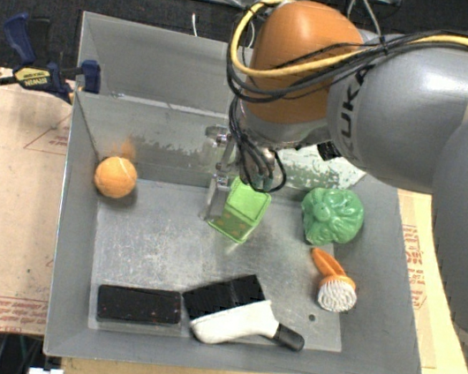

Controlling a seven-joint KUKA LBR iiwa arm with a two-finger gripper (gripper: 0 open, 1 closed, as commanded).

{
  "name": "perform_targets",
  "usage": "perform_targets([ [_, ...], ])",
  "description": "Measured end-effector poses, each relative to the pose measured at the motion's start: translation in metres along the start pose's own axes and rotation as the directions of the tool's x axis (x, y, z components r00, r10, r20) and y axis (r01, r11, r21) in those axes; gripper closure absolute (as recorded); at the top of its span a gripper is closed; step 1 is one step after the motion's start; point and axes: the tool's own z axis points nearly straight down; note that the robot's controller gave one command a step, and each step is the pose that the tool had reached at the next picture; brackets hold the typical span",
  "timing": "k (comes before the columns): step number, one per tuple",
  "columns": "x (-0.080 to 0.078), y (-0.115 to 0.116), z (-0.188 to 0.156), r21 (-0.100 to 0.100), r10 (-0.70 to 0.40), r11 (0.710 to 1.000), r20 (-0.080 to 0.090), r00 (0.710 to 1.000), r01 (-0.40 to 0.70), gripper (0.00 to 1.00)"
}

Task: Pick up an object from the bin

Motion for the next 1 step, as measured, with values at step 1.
perform_targets([
  [1,0.0145,0.0251,0.0236,0.000,-0.272,0.962,0.001,0.962,0.272,0.00],
])
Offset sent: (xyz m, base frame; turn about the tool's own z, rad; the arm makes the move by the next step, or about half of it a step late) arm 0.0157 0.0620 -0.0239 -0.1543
